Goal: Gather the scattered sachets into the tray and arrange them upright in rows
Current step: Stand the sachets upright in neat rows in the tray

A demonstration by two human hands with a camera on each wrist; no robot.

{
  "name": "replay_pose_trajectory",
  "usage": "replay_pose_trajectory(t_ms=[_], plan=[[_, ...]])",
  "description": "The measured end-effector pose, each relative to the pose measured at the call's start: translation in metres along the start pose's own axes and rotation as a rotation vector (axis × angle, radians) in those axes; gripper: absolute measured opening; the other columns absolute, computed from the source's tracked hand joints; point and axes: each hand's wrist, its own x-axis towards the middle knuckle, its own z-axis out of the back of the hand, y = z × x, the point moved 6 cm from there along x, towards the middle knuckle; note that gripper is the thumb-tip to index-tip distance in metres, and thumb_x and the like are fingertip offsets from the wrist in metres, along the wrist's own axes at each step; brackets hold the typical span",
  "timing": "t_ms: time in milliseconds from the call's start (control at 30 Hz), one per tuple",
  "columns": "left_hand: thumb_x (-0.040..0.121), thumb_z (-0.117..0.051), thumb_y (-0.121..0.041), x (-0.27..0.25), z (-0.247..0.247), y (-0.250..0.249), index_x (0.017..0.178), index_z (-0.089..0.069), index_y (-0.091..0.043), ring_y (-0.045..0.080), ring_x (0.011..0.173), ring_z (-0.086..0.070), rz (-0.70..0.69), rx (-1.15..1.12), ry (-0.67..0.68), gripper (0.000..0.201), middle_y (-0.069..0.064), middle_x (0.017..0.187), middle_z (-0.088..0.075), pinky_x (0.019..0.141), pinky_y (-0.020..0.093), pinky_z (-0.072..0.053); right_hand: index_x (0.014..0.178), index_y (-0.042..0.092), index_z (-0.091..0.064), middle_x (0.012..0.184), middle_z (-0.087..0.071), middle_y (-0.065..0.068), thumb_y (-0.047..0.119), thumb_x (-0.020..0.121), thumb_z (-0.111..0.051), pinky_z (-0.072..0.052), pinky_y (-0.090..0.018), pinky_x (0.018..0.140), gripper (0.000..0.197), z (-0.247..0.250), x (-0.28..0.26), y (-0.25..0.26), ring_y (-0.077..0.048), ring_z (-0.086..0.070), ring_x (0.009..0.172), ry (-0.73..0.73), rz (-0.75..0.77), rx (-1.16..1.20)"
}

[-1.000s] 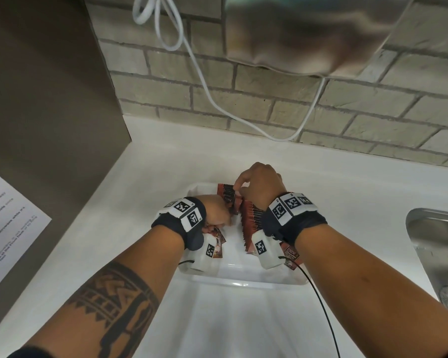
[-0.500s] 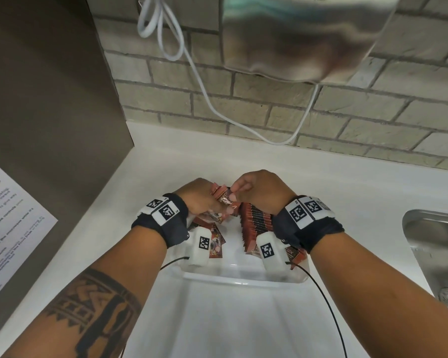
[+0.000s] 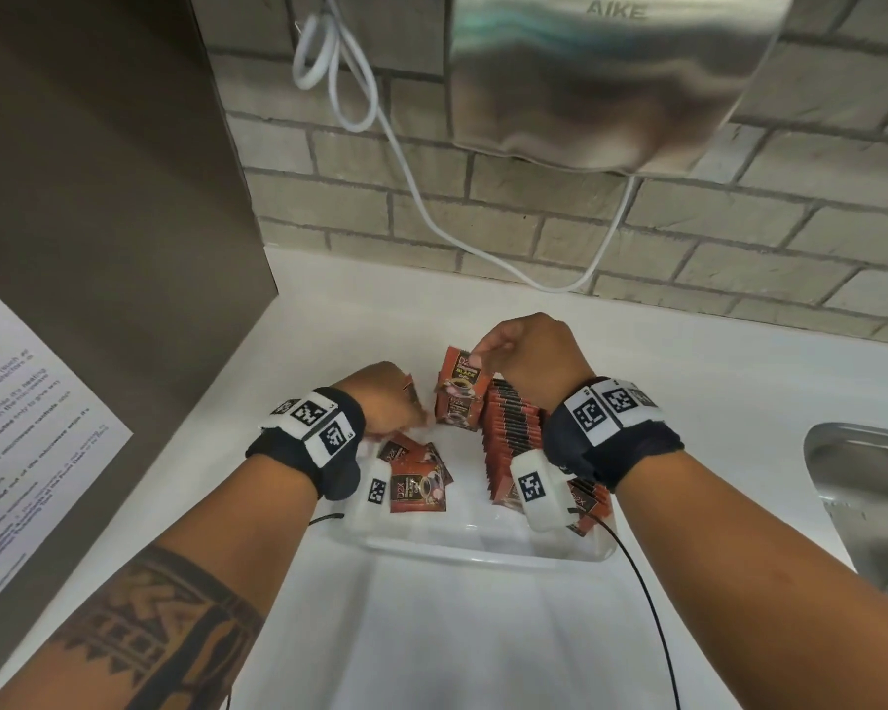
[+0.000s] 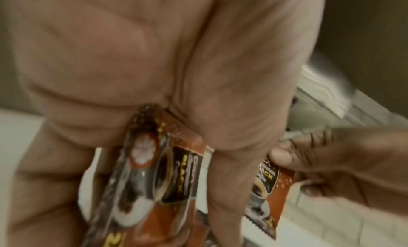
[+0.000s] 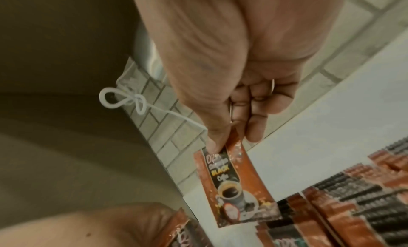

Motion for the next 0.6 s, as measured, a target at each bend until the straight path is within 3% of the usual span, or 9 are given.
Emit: replay_pose_trajectory(t_ms=[100,200,267,333,400,500,600], plan=[[0.091,-0.069,-0.045,0.002,-0.010,0.003,0.070,-0.063,-0.013,0.017,0.057,-0.058,0.022,0.161,0.076,0.039,0.002,0.067,-0.066,0.060,0.025,-0.048,0.079,0.023,-0.081,0.075,-0.071,0.010,0.022,0.081,-0.074,-0.040,-0.010,0.057,0.007,-0.014,0.003,-0.006,-0.003,-0.061,0.071,0.086,-0.019,-0.151],[0.091,-0.063,-0.054,0.008,-0.026,-0.001,0.086,-0.072,-0.005,0.021,0.067,-0.061,-0.004,0.175,0.213,0.050,0.008,0.079,-0.072,0.072,0.030,-0.052,0.072,0.030,-0.079,0.076,-0.067,0.010,0.023,0.081,-0.070,-0.044,-0.020,0.062,0.015,-0.031,0.009,-0.017,-0.013,-0.061,0.086,0.145,-0.045,-0.279],[0.088,-0.065,-0.050,0.013,-0.035,-0.006,0.097,-0.071,-0.002,0.023,0.070,-0.059,-0.013,0.125,0.259,0.049,0.012,0.085,-0.070,0.071,0.032,-0.051,0.063,0.033,-0.076,0.080,-0.067,0.007,0.020,0.080,-0.069,-0.053,-0.028,0.069,0.022,-0.041,0.013,-0.021,-0.016,-0.060,0.092,0.154,-0.053,-0.325],[0.089,-0.066,-0.041,0.017,-0.044,-0.010,0.092,-0.069,-0.002,0.025,0.070,-0.057,-0.008,0.089,0.287,0.039,0.015,0.081,-0.066,0.069,0.034,-0.049,0.058,0.034,-0.073,0.087,-0.068,0.001,0.020,0.078,-0.068,-0.058,-0.034,0.076,0.025,-0.048,0.016,-0.025,-0.019,-0.062,0.090,0.157,-0.071,-0.362],[0.092,-0.065,-0.033,0.022,-0.052,-0.011,0.093,-0.069,-0.002,0.027,0.071,-0.055,0.013,0.064,0.320,0.031,0.018,0.078,-0.061,0.069,0.037,-0.047,0.062,0.029,-0.075,0.092,-0.067,-0.002,0.021,0.077,-0.065,-0.059,-0.036,0.077,0.019,-0.054,0.019,-0.028,-0.021,-0.062,0.090,0.174,-0.090,-0.394],[0.094,-0.062,-0.030,0.028,-0.057,-0.012,0.109,-0.069,0.001,0.027,0.070,-0.055,0.033,0.076,0.341,0.035,0.017,0.079,-0.060,0.069,0.036,-0.047,0.066,0.027,-0.075,0.091,-0.067,0.000,0.022,0.079,-0.061,-0.059,-0.035,0.078,0.020,-0.059,0.020,-0.028,-0.022,-0.061,0.093,0.204,-0.082,-0.428],[0.095,-0.062,-0.029,0.032,-0.058,-0.016,0.099,-0.068,-0.001,0.026,0.073,-0.055,0.021,0.102,0.363,0.029,0.016,0.079,-0.059,0.074,0.036,-0.052,0.054,0.034,-0.068,0.089,-0.068,0.004,0.023,0.083,-0.063,-0.059,-0.036,0.078,0.031,-0.060,0.020,-0.030,-0.020,-0.061,0.093,0.206,-0.056,-0.440]])
